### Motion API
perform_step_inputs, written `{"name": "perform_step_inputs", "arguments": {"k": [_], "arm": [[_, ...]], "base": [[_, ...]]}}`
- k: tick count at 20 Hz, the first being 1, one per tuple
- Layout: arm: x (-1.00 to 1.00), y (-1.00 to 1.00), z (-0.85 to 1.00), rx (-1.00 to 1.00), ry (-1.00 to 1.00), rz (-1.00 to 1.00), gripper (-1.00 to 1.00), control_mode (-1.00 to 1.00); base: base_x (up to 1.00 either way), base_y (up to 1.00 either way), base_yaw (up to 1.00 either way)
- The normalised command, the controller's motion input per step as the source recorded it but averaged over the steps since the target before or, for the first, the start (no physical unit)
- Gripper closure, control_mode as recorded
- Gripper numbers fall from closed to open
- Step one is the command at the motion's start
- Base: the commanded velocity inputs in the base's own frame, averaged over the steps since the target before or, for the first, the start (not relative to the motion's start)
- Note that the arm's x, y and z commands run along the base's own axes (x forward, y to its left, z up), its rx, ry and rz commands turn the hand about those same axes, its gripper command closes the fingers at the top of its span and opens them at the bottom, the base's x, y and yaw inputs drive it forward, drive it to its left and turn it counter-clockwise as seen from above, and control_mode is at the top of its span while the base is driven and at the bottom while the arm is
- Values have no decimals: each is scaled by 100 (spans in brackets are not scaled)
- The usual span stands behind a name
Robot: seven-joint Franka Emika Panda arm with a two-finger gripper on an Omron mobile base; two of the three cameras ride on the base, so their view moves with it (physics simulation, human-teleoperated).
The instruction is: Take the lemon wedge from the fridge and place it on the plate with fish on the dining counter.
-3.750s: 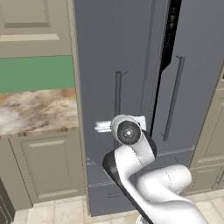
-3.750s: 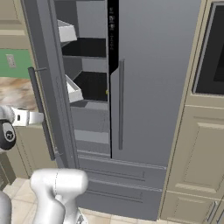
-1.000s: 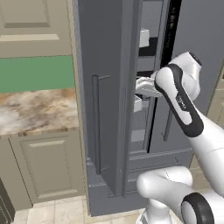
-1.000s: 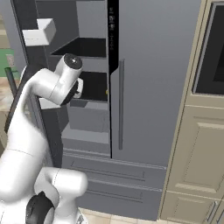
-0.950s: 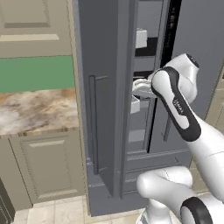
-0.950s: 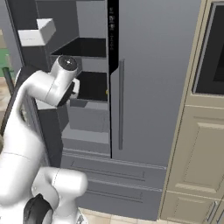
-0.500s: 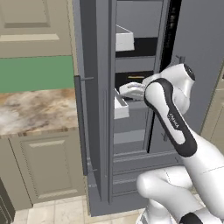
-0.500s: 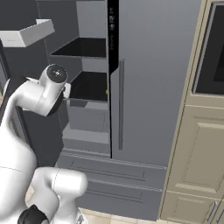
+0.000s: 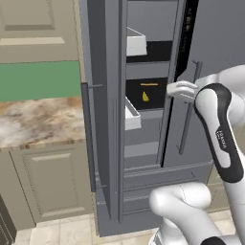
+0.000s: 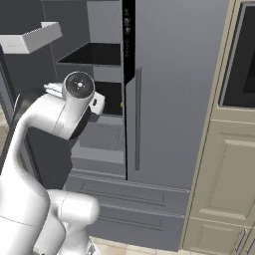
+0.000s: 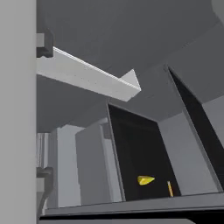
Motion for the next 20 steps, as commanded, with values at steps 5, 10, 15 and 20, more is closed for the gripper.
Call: {"name": "perform_step_inputs", "arguments": {"k": [5,10,15,20], "arm": [[-1,-100,-15,-20,5,-39,-100,-100],[0,-100,-43,-28,0,-39,-100,-100],[54,-42,-23,-4,2,-5,-100,-100],[73,-8,0,0,4,1,-100,-100]], "base": [[0,0,0],[0,0,0],[0,0,0],[0,0,0]]}}
